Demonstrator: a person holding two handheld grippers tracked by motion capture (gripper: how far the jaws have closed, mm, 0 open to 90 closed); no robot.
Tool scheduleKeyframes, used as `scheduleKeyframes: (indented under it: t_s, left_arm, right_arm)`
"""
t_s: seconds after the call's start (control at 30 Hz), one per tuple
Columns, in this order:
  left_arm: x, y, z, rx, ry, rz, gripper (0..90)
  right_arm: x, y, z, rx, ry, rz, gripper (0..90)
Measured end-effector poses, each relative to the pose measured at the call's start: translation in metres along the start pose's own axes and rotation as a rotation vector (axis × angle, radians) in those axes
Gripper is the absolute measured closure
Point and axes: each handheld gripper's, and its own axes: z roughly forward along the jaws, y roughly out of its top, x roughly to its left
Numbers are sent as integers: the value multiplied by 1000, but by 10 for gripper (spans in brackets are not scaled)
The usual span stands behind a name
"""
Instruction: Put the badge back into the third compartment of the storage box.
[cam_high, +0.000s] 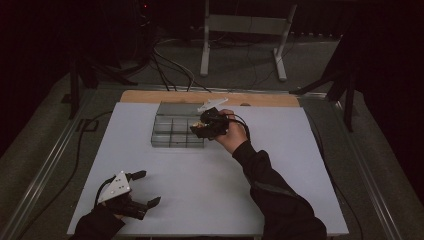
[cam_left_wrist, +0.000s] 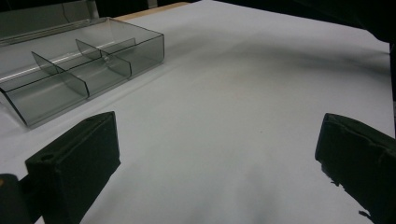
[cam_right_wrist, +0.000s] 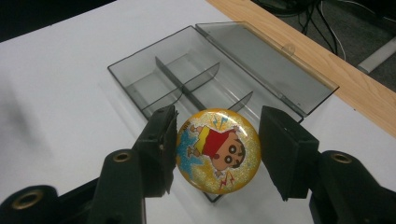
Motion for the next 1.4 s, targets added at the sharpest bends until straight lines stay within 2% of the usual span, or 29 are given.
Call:
scheduleKeyframes:
  t_s: [0.5, 0.77, 0.9, 0.97, 1.17, 1.23, 1.4]
  left_arm:
    - [0, 0, -1, 0, -1, 6, 3]
    - [0, 0, -1, -1, 0, 3, 3]
    - [0, 0, -1, -2, -1, 3, 3]
    - [0, 0, -1, 1, 0, 4, 3]
    - [-1, 0, -1, 1, 0, 4, 3]
    - [0, 0, -1, -1, -1, 4, 3]
    - [-1, 0, -1, -1, -1, 4, 3]
  right_arm:
    - [-1, 17, 19, 16, -36, 48, 469]
    - [-6, 22, 35, 37, -61, 104, 469]
    - [-8, 24, 45, 55, -71, 106, 469]
    - [-9, 25, 50, 62, -73, 126, 469]
    - [-12, 23, 62, 86, -86, 144, 469]
    - [-14, 22, 66, 98, -102, 134, 469]
    - [-18, 19, 74, 117, -109, 145, 469]
